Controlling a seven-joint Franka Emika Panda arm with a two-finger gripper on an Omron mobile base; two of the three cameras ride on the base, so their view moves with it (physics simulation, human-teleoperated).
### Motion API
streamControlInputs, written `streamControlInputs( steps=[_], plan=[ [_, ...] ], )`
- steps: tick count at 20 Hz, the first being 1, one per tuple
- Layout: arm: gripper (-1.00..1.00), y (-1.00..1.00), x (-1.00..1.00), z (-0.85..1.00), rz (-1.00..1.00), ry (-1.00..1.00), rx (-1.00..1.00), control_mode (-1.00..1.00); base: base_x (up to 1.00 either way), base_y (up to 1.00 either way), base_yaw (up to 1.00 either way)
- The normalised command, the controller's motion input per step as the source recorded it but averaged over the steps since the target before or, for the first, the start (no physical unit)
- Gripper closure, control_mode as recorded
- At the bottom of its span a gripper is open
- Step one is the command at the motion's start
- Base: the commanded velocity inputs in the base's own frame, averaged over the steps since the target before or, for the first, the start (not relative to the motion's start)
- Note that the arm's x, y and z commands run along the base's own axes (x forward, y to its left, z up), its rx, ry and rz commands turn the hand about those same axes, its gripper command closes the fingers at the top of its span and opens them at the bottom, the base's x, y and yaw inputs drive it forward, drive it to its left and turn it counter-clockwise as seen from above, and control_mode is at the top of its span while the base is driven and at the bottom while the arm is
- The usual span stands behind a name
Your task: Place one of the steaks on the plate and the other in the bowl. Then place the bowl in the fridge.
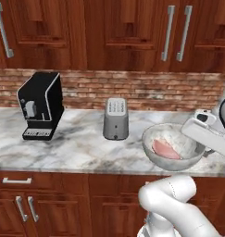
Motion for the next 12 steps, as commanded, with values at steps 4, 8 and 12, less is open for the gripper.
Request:
streamControlInputs(
  steps=[4,8,12],
  plan=[
    [1.00,0.00,0.00,0.00,0.00,0.00,0.00,1.00,-0.10,0.97,0.55],
    [1.00,0.00,0.00,0.00,0.00,0.00,0.00,1.00,-0.07,1.00,0.56],
    [1.00,0.00,0.00,0.00,0.00,0.00,0.00,1.00,-0.08,1.00,0.58]
  ],
)
